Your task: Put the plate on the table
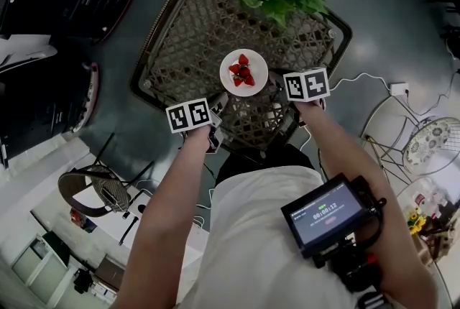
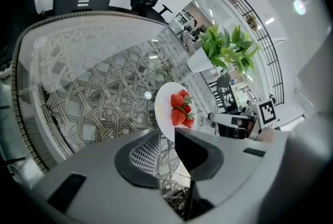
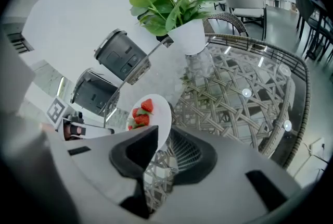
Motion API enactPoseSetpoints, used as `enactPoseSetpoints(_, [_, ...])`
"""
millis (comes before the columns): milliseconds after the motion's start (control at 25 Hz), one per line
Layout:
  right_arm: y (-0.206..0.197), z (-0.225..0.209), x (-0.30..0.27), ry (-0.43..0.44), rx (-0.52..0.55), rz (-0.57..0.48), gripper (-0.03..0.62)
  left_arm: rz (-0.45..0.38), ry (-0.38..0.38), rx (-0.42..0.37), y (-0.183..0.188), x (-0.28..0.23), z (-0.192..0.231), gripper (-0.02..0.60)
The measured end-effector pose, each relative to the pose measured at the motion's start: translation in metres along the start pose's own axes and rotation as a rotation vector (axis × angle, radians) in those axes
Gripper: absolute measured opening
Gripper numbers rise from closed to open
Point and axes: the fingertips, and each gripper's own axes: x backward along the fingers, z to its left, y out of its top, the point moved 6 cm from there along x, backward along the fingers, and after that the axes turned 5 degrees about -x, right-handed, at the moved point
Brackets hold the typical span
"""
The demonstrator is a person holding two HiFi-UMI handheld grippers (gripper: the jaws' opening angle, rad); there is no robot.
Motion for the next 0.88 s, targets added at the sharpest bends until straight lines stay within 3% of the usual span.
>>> enactPoseSetpoints(280, [-0.015,0.004,0.029,0.044,-0.006,-0.048,0.073,-0.085,-0.04,-0.061,-0.021,0.018,-0.027,0.068])
enactPoseSetpoints(360, [-0.024,0.006,0.038,0.049,-0.018,-0.056,0.01,-0.102,-0.042,-0.076,-0.029,0.024,-0.035,0.067])
enactPoseSetpoints(520, [-0.046,0.01,0.051,0.079,-0.029,-0.041,0.005,-0.122,-0.023,-0.089,-0.049,0.038,-0.048,0.064])
enactPoseSetpoints(600, [-0.056,0.014,0.06,0.1,-0.016,-0.039,0.005,-0.143,-0.015,-0.089,-0.059,0.047,-0.053,0.006])
enactPoseSetpoints(680, [-0.063,0.019,0.07,0.13,0.0,-0.046,0.005,-0.166,-0.017,-0.1,-0.069,0.057,-0.059,0.005])
enactPoseSetpoints(880, [-0.074,0.033,0.095,0.211,0.06,-0.085,0.005,-0.256,-0.064,-0.194,-0.085,0.085,-0.082,0.005])
